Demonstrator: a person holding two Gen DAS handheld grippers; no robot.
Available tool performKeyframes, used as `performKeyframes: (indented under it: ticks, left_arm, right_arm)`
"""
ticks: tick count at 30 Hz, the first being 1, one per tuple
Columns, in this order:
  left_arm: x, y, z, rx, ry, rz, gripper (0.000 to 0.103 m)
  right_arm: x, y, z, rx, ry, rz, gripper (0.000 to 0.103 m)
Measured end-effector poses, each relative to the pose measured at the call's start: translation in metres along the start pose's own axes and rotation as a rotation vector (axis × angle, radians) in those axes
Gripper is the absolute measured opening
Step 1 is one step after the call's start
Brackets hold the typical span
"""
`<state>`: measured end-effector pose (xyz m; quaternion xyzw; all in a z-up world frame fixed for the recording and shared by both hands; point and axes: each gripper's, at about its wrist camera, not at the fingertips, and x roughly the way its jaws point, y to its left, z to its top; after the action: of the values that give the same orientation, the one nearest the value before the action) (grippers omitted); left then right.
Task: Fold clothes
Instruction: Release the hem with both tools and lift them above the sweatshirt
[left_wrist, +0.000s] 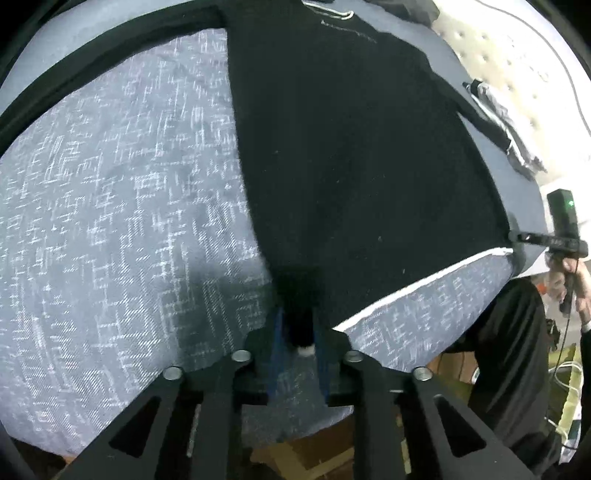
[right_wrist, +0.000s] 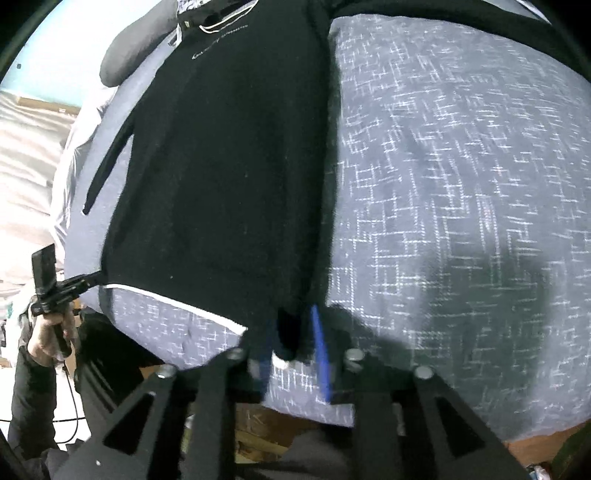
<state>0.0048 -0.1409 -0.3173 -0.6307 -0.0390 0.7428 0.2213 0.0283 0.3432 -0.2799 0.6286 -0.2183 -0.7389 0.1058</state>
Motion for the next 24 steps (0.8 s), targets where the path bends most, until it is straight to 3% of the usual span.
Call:
performKeyframes:
  ticks: [3,8,10,18,21,24]
  left_arm:
    - [-0.017,0.005,0.003,0.007,-0.034,0.028,0.024]
    - [-0.045,0.011,0.031,-0.014,-0.146,0.063,0.042]
    - [-0.048,0.005,0.047,-0.02,-0.189,0.063,0.042]
    - [-0.03,-0.029,0.115,-0.007,-0.294,0.013,0.042]
    - [-0.012,-0.03,0.142,-0.036,-0.326,-0.015,0.042]
    - [0.004,-0.028,0.162,-0.058,-0.354,-0.02,0.043]
  right_arm:
    - [-0.018,-0.01,0.001,0.002,-0.039,0.0,0.024]
    - [-0.063,-0.05,0.029,0.106,-0.202,-0.027,0.03]
    - [-0.075,-0.064,0.04,0.165,-0.275,-0.031,0.038]
    - [-0.086,-0.092,0.099,0.292,-0.463,0.021,0.043]
    - [-0.088,-0.114,0.123,0.361,-0.502,0.026,0.046]
    - [-0.075,-0.126,0.148,0.393,-0.507,0.088,0.046]
